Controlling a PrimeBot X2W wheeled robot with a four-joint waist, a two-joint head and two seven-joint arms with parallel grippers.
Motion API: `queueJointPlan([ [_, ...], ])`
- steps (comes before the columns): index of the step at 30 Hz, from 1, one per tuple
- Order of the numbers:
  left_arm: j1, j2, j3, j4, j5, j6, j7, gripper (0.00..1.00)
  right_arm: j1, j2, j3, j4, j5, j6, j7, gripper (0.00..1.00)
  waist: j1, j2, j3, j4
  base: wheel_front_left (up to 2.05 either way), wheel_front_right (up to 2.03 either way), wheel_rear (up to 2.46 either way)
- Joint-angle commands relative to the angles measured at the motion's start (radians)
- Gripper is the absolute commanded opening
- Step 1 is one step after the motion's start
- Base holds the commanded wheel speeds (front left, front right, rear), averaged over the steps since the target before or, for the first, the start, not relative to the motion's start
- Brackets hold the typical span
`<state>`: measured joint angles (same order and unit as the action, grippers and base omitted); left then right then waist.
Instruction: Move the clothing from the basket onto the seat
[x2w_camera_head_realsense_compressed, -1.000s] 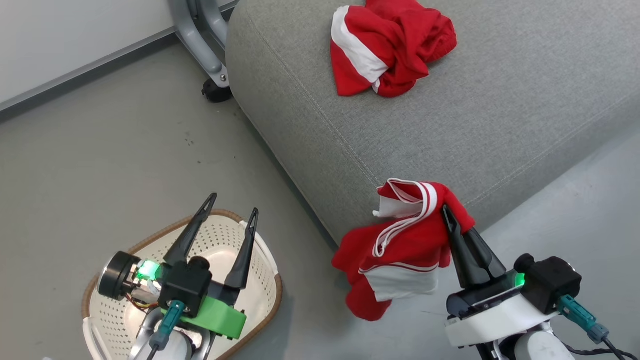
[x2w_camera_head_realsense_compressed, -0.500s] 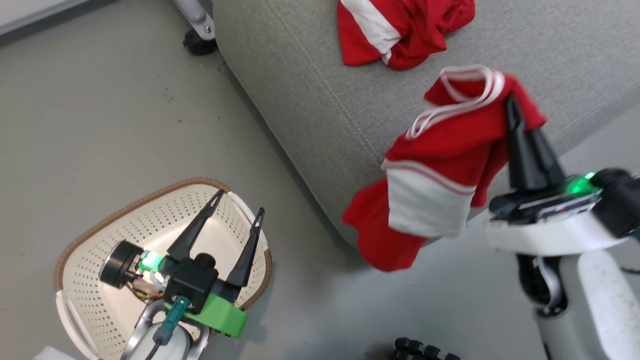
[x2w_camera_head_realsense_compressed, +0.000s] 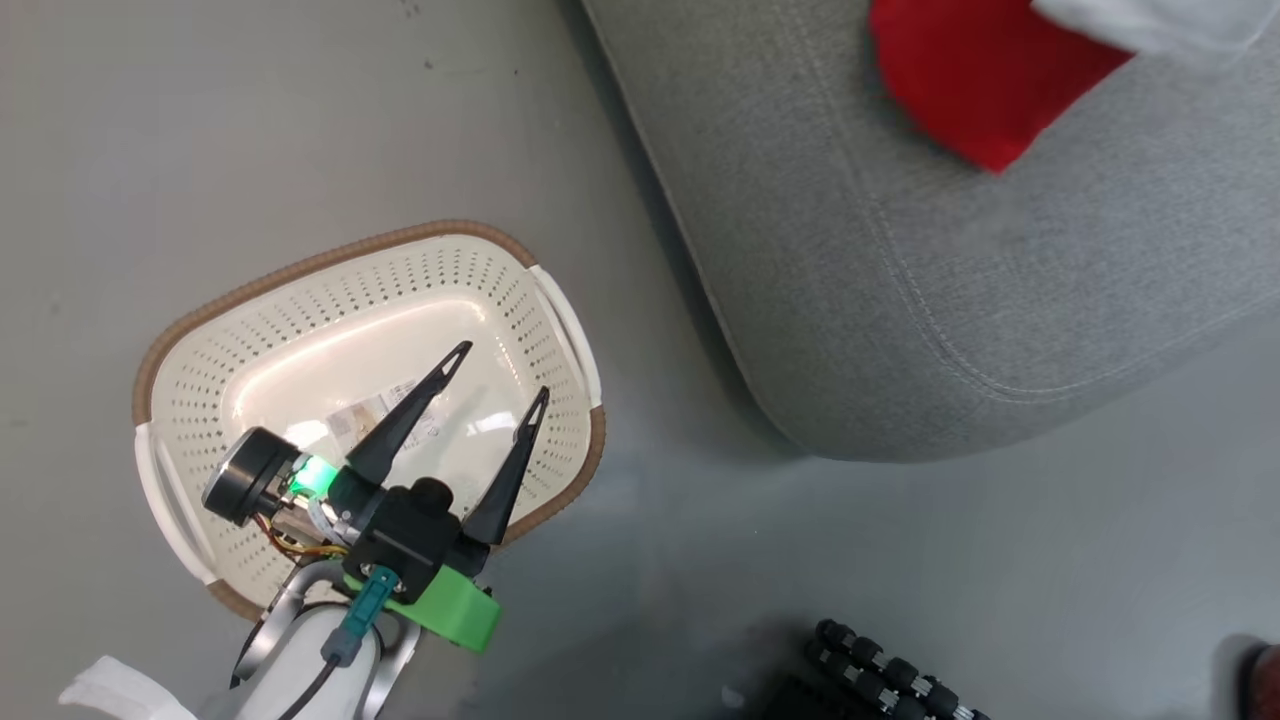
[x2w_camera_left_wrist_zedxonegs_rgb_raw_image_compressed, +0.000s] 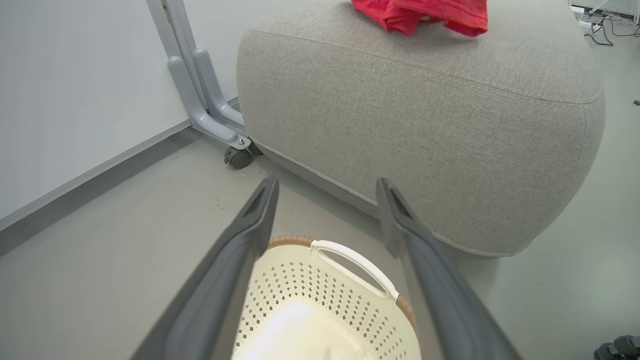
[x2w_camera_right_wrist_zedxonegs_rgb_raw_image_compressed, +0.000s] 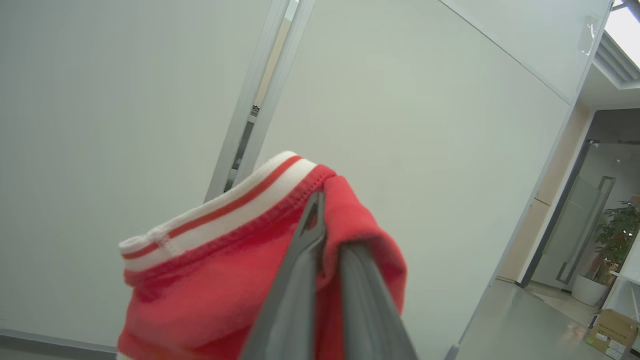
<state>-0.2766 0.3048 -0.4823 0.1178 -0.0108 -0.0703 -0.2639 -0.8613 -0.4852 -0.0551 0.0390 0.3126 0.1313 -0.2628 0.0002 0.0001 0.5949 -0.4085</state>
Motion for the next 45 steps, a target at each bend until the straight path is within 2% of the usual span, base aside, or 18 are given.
queueJointPlan([
  [1, -0.024, 0.012, 0.0, -0.007, 0.005, 0.0, 0.0, 1.0, -0.053, -0.031, -0.014, 0.037, 0.009, -0.001, -0.003, 0.0, -0.0002, -0.0001, 0.084, 0.082, 0.0, 0.0, 0.0],
  [4, -0.027, 0.021, -0.005, -0.013, 0.012, 0.002, 0.0, 1.0, -0.126, -0.096, -0.021, 0.129, -0.022, -0.001, -0.003, 0.0, -0.0002, -0.0001, 0.102, 0.097, 0.0, 0.0, 0.0],
  [6, -0.03, 0.025, -0.007, -0.016, 0.015, 0.005, -0.001, 1.0, -0.158, -0.118, -0.036, 0.203, -0.037, -0.001, -0.003, 0.0, -0.0002, -0.0001, 0.111, 0.104, 0.0, 0.0, 0.0],
  [11, -0.034, 0.028, -0.014, -0.014, 0.019, 0.009, 0.0, 1.0, -0.146, -0.122, -0.047, 0.424, -0.08, -0.001, -0.003, 0.0, -0.0002, -0.0001, 0.118, 0.119, 0.0, 0.0, 0.0],
  [12, -0.035, 0.026, -0.017, -0.013, 0.018, 0.01, -0.001, 1.0, -0.136, -0.112, -0.056, 0.473, -0.086, -0.001, -0.003, 0.06, -0.0002, -0.0001, 0.116, 0.121, 0.0, 0.0, 0.0],
  [14, -0.037, 0.022, -0.021, -0.007, 0.017, 0.012, 0.0, 1.0, -0.116, -0.093, -0.082, 0.541, -0.09, -0.001, -0.003, 0.58, -0.0002, -0.0001, 0.111, 0.125, 0.0, 0.0, 0.0],
  [15, -0.038, 0.02, -0.022, -0.005, 0.017, 0.014, 0.0, 1.0, -0.106, -0.085, -0.097, 0.563, -0.095, -0.001, -0.003, 1.0, -0.0002, -0.0001, 0.108, 0.125, 0.0, 0.0, 0.0],
  [18, -0.04, 0.012, -0.028, 0.0, 0.016, 0.021, -0.001, 1.0, -0.044, -0.046, -0.156, 0.589, -0.12, -0.001, -0.003, 1.0, -0.0002, -0.0001, 0.096, 0.126, 0.0, 0.0, 0.0],
  [23, -0.025, 0.007, -0.027, 0.008, 0.0, 0.029, 0.0, 1.0, 0.101, 0.046, -0.23, 0.53, -0.145, -0.001, -0.003, 1.0, -0.0002, -0.0001, 0.063, 0.114, 0.0, 0.0, 0.0],
  [26, -0.018, 0.0, -0.035, 0.021, -0.011, 0.024, -0.001, 1.0, 0.205, 0.106, -0.223, 0.486, -0.165, -0.001, -0.003, 1.0, -0.0002, -0.0001, 0.026, 0.107, 0.0, 0.0, 0.0],
  [33, 0.008, -0.062, -0.03, 0.04, -0.055, 0.039, -0.001, 1.0, 0.421, 0.212, -0.064, 0.327, -0.163, -0.001, -0.003, 1.0, -0.0002, -0.0001, -0.092, 0.127, 0.0, 0.0, 0.0],
  [39, 0.05, -0.139, 0.01, 0.049, -0.107, 0.062, 0.0, 1.0, 0.559, 0.275, 0.115, 0.216, -0.144, -0.001, -0.003, 1.0, -0.0002, -0.0001, -0.22, 0.196, 0.0, 0.0, 0.0],
  [45, 0.114, -0.194, 0.075, 0.064, -0.142, 0.079, -0.001, 1.0, 0.641, 0.344, 0.25, 0.181, -0.126, -0.001, -0.003, 1.0, -0.0002, -0.0001, -0.344, 0.272, 0.0, 0.0, 0.0],
])
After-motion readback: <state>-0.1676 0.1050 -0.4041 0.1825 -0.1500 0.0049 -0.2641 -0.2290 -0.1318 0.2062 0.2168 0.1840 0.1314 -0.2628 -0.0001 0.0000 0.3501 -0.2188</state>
